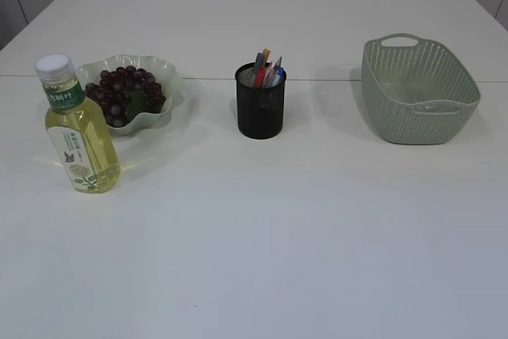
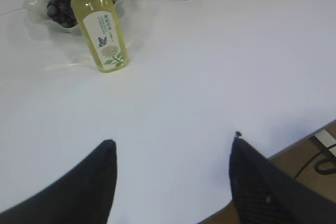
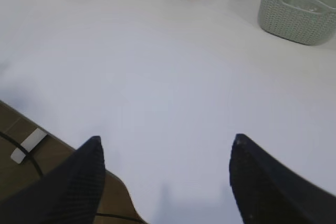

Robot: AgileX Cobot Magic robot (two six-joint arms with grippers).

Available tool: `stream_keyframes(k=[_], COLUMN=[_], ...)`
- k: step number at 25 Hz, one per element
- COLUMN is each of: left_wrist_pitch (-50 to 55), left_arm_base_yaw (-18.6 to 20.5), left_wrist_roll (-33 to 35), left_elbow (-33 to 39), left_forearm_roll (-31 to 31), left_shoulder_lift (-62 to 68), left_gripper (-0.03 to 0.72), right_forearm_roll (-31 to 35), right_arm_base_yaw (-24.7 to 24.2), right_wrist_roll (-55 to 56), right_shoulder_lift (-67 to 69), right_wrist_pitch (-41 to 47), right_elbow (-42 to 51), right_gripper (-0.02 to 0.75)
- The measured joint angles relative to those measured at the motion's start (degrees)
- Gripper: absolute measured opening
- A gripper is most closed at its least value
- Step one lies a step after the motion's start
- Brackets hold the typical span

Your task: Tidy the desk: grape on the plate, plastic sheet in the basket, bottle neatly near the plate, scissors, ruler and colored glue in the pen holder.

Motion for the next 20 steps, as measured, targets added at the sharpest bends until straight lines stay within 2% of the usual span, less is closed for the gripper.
stream_keyframes(k=[2, 6, 8, 12, 20], left_wrist_pitch=[0.0, 0.0, 0.0, 0.0, 0.0], left_arm_base_yaw=[3.3, 12.5, 15.2, 16.7, 16.7], left_wrist_roll=[0.0, -0.1, -0.1, -0.1, -0.1], left_elbow=[0.1, 0.1, 0.1, 0.1, 0.1], left_forearm_roll=[0.0, -0.2, -0.5, -1.3, -1.3], left_shoulder_lift=[0.0, 0.0, 0.0, 0.0, 0.0], left_gripper=[0.487, 0.478, 0.477, 0.477, 0.474], right_forearm_roll=[0.0, 0.0, 0.0, 0.1, 0.1], right_arm_base_yaw=[-3.7, -14.4, -18.0, -19.6, -19.7], right_wrist_roll=[0.0, 0.0, 0.0, 0.0, 0.1], right_shoulder_lift=[0.0, 0.0, 0.0, 0.0, 0.0], right_wrist_pitch=[0.0, 0.0, 0.0, 0.0, 0.0], right_elbow=[0.0, 0.0, 0.0, 0.0, 0.0], right_gripper=[0.575, 0.575, 0.575, 0.575, 0.575])
